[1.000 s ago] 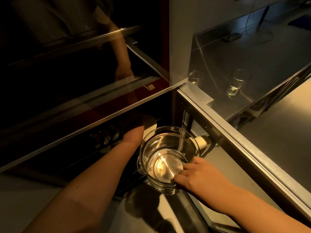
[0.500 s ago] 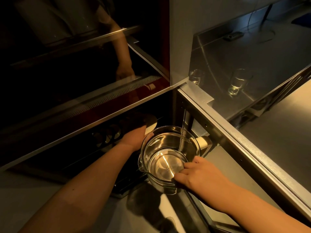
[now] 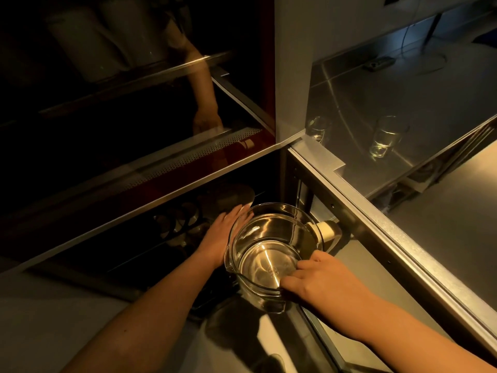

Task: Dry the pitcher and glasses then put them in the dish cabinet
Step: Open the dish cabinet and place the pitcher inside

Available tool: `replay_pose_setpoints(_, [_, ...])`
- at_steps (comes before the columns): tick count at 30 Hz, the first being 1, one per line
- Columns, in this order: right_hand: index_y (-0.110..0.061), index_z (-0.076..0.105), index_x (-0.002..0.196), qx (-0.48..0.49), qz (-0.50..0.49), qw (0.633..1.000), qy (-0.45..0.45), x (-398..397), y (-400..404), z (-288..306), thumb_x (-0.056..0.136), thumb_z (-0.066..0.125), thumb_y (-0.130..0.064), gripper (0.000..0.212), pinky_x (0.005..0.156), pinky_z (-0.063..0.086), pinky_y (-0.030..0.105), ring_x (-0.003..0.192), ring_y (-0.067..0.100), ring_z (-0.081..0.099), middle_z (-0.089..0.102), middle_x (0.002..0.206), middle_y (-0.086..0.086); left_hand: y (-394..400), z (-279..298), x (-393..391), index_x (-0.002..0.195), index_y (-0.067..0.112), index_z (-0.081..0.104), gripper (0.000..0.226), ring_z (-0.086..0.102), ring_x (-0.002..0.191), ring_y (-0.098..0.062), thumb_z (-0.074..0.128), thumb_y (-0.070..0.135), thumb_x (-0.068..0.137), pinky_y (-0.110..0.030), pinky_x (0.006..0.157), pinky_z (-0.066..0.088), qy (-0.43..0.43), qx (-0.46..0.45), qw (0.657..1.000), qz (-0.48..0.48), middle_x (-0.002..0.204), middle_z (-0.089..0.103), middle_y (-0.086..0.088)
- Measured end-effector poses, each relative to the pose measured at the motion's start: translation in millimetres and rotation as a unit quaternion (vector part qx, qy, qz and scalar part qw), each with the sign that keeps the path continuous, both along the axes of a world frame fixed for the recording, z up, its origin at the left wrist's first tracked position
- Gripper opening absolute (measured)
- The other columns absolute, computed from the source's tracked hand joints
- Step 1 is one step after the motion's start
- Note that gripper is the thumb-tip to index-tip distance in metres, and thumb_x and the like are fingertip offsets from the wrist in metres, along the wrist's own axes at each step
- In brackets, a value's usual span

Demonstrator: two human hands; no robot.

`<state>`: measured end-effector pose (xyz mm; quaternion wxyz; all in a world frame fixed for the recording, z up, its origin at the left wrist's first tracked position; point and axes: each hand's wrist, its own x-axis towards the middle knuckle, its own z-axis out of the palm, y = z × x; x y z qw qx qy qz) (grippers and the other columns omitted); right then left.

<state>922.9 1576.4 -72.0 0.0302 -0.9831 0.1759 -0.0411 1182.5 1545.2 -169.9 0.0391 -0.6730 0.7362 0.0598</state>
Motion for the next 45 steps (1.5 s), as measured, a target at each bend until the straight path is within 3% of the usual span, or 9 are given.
replay_pose_setpoints(3, [-0.035,0.062,0.08,0.005,0.0,1.0,-0.001,-0.5,0.3,1.3,0.055,0.084,-0.03,0.034,0.054,0.043,0.02,0.056,0.003,0.055,0.059,0.06,-0.018,13.3,-10.0,6.3,0.148,0.021,-0.015,0.085,-0.023,0.14,-0.015,0.044,0.05,0.094,-0.032,0.11,-0.015,-0.065,0.008,0.998,-0.003,0.154,-0.023,0.0])
replay_pose_setpoints(6, [-0.036,0.061,0.081,0.015,-0.003,1.0,-0.009,-1.1,-0.1,1.6,0.056,0.084,-0.03,0.034,0.055,0.044,0.02,0.057,0.002,0.055,0.06,0.062,-0.018,25.5,-9.3,7.7,0.138,0.02,-0.027,0.088,-0.024,0.137,-0.013,0.045,0.047,0.096,-0.031,0.108,-0.015,-0.036,0.016,0.998,0.058,0.144,-0.032,0.005])
replay_pose_setpoints(11, [-0.037,0.062,0.08,0.012,-0.003,1.0,-0.009,0.1,-0.7,1.1,0.055,0.084,-0.031,0.034,0.055,0.044,0.02,0.057,0.002,0.054,0.059,0.061,-0.019,29.7,-15.1,7.3,0.152,0.015,0.003,0.075,0.002,0.147,-0.018,0.052,0.021,0.096,-0.027,0.117,-0.001,0.03,-0.046,0.997,0.061,0.159,0.0,0.0])
replay_pose_setpoints(14, [-0.036,0.062,0.08,0.013,-0.005,1.0,-0.007,-0.3,-0.6,0.3,0.057,0.083,-0.031,0.033,0.056,0.044,0.02,0.058,0.002,0.055,0.06,0.061,-0.019,15.5,-9.3,2.6,0.152,0.022,0.005,0.072,0.005,0.146,-0.016,0.049,0.034,0.097,-0.032,0.118,0.007,0.111,0.009,0.987,0.12,0.158,0.006,0.005])
replay_pose_setpoints(19, [-0.036,0.062,0.079,0.015,-0.004,1.0,-0.008,-1.3,-0.1,-0.6,0.053,0.085,-0.031,0.035,0.055,0.043,0.02,0.057,0.002,0.055,0.059,0.06,-0.019,-2.2,-11.0,6.7,0.153,0.021,0.008,0.073,0.014,0.145,-0.017,0.048,0.039,0.095,-0.032,0.117,0.014,0.047,0.027,0.993,0.103,0.159,0.013,0.0])
replay_pose_setpoints(25, [-0.036,0.061,0.077,0.012,0.001,1.0,-0.008,-2.0,0.2,1.7,0.054,0.085,-0.032,0.033,0.055,0.041,0.019,0.055,0.002,0.054,0.058,0.058,-0.018,5.3,-14.8,0.7,0.151,0.015,-0.009,0.08,-0.007,0.147,-0.022,0.043,0.041,0.097,-0.036,0.117,-0.002,-0.076,0.042,0.995,0.045,0.16,-0.01,-0.006])
replay_pose_setpoints(34, [-0.035,0.061,0.081,0.02,-0.007,1.0,-0.01,-0.3,-0.8,-0.4,0.059,0.082,-0.031,0.03,0.057,0.043,0.021,0.059,0.003,0.057,0.06,0.061,-0.017,-7.8,-10.2,2.2,0.152,0.018,0.01,0.074,0.018,0.144,-0.018,0.051,0.038,0.094,-0.033,0.117,0.016,0.01,0.04,0.994,0.1,0.158,0.018,-0.002])
replay_pose_setpoints(39, [-0.035,0.061,0.084,0.032,-0.011,0.999,0.001,-0.8,0.5,-0.2,0.064,0.08,-0.03,0.028,0.058,0.044,0.022,0.061,0.004,0.058,0.062,0.064,-0.017,-10.4,-4.0,3.6,0.146,0.021,0.026,0.068,0.036,0.135,-0.021,0.059,0.036,0.089,-0.036,0.109,0.03,-0.003,0.045,0.993,0.111,0.149,0.035,-0.002])
replay_pose_setpoints(45, [-0.033,0.061,0.087,0.044,-0.019,0.999,0.016,-1.8,1.7,5.1,0.063,0.081,-0.028,0.031,0.061,0.045,0.024,0.064,0.005,0.059,0.063,0.066,-0.016,-4.2,3.5,16.8,0.146,0.024,0.025,0.066,0.046,0.128,-0.023,0.058,0.036,0.09,-0.038,0.098,0.042,-0.019,0.086,0.988,0.126,0.146,0.04,-0.002])
